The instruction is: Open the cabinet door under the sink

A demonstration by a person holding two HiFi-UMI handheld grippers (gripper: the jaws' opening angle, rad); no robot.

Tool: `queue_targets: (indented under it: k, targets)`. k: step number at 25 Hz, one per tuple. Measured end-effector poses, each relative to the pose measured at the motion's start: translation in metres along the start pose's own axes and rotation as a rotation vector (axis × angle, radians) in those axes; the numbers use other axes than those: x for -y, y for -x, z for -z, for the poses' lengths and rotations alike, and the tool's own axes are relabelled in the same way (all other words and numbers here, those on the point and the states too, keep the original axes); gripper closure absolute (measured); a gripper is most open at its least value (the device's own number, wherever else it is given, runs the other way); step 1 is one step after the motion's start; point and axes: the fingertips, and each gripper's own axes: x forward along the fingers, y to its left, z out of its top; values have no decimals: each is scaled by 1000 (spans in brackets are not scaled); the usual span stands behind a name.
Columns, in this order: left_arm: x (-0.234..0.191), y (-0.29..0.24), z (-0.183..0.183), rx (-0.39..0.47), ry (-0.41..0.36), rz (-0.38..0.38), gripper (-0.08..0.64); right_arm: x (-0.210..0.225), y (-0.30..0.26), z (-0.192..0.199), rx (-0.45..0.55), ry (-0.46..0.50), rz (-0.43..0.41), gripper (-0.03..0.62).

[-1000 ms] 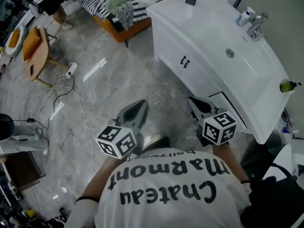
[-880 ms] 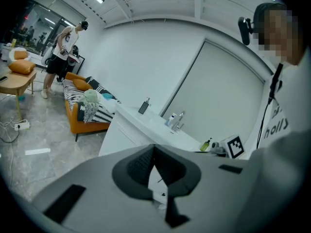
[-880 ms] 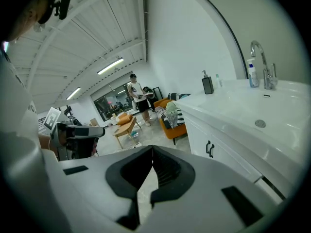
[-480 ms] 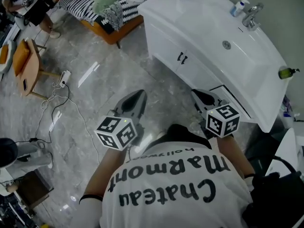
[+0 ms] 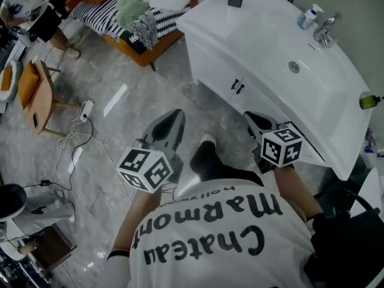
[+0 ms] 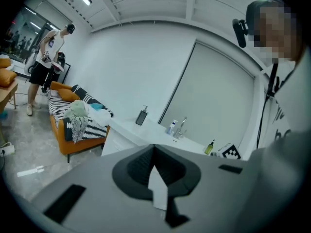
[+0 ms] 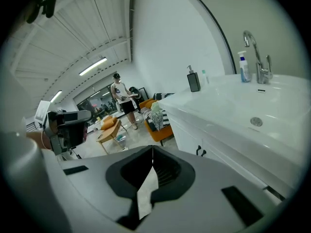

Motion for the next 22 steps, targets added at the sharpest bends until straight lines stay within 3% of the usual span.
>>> queue_targets:
  k: [3,8,15,22]
  targets:
    - [-22,-19,-13,-35,-39,2,552,4,-31,-22,4,-10,-7,580]
    - [-49,-65,-38,-45,2,46,552,21,-66,-64,32,-2,21,580]
    - [-43,-139,-52,-104,-51,182,552,59,-74,-98,76,-16,100,580]
    - [-16,-192,-34,-222,-115,311,552,65,-65,-110,155,-61,43,580]
